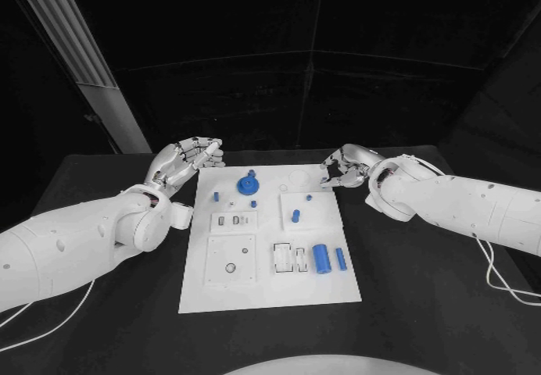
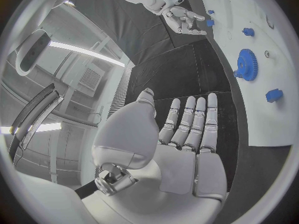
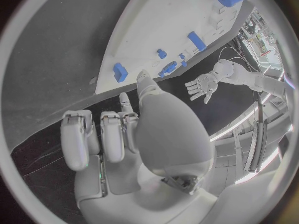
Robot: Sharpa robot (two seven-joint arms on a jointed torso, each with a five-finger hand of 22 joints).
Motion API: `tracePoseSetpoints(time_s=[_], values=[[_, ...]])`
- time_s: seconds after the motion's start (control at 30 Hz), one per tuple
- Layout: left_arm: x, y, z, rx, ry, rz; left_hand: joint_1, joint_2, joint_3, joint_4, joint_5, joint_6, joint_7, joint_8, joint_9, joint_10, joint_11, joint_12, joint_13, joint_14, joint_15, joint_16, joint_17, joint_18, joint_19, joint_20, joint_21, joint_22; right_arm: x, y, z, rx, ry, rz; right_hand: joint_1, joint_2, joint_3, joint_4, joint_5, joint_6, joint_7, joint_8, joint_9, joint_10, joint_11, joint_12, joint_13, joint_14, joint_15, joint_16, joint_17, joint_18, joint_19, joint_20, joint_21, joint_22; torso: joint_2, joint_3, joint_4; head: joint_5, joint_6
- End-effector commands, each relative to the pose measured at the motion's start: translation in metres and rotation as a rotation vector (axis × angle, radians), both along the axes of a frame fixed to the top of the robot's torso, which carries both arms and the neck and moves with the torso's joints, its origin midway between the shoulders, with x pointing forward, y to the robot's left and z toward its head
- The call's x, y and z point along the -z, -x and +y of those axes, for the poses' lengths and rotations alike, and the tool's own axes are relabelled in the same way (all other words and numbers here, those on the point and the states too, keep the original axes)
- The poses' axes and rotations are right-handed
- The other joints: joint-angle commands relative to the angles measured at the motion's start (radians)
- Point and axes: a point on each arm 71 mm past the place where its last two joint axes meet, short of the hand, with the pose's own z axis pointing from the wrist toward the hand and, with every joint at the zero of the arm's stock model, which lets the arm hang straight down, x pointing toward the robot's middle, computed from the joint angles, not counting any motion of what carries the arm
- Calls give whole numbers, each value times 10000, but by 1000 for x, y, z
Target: Assemble the parts on the task board
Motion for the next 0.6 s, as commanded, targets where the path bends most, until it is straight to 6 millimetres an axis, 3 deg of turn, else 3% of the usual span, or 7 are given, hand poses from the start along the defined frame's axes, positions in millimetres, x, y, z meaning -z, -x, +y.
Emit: tracePoseSetpoints(time_s=[0.03,0.6], values=[[-11,3,0,261,576,-1364,26,83,3,-17,25,-38,1087,-66,7,-64,-24,47,-9,-60,30,66,-14,-101,-49,1,-22,-14,2,0,0,6,259,291,123,0,10,94,-47,60,-69,28,23,1059,-83,25,2632,1076,-80,25,2634,-74,1053,-110,32,2634,2,-2,-10,-5,8],[-11,3,0,266,579,-1362,33,92,-1,-16,29,-39,1087,-67,8,-67,-24,54,-10,-65,30,71,-16,-100,-47,1,-20,-15,6,-1,3,132,354,562,531,233,142,197,-36,454,-133,184,84,1059,-144,25,2632,1076,-145,25,2634,-74,1053,-191,32,2634,0,-3,12,-36,-41]])
